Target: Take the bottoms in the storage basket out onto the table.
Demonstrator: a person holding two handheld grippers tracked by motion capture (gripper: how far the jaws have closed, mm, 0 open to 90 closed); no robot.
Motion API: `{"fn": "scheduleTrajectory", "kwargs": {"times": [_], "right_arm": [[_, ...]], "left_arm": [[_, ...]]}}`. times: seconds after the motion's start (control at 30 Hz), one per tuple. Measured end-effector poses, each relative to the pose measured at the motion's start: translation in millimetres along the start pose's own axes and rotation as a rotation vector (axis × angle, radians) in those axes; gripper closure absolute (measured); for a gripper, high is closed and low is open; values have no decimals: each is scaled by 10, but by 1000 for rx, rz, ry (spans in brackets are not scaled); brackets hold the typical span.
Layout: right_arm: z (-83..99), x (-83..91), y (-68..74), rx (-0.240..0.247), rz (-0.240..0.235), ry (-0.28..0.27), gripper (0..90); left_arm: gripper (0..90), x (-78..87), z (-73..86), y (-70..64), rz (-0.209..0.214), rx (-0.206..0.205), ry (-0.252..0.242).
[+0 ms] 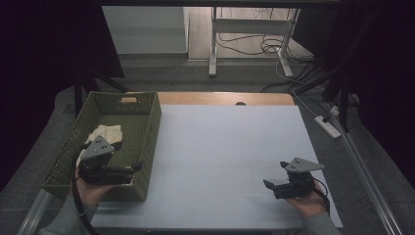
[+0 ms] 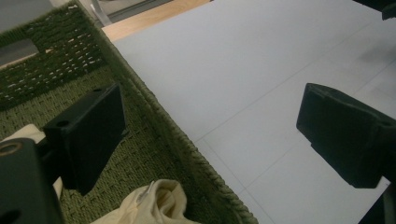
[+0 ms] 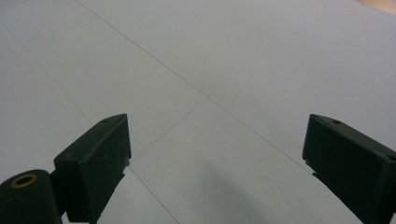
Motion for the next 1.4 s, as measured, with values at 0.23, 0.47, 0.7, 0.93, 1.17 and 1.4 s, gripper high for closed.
{"fn": "scheduleTrajectory", "kwargs": {"times": [0.23,0.47,0.7,0.93,1.17,1.4], "right_arm": [[9,-8,1,0,0,5,82],[12,-13,0,0,1,5,82],[27,-24,-1,-1,0,13,82],[35,-29,-2,0,0,18,82],[48,-41,4,-2,-4,25,82],[62,-50,1,-4,-4,33,82]], "left_arm": [[84,6,-41,50,3,14,2],[86,9,-74,148,-13,32,4],[88,17,-100,290,-48,45,11],[85,25,-117,378,-63,52,12],[85,37,-102,526,-93,71,22],[82,58,-103,653,-113,86,25]]}}
Point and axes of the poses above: each handheld gripper's, and its own axes: x roughly backward along the jaws, z roughly out of its underside, y roughly to its left, the point moved 10 cm from there along -x, roughly forward along the jaws, and after that the axes turned 11 degrees about x, right-handed, at the moved point
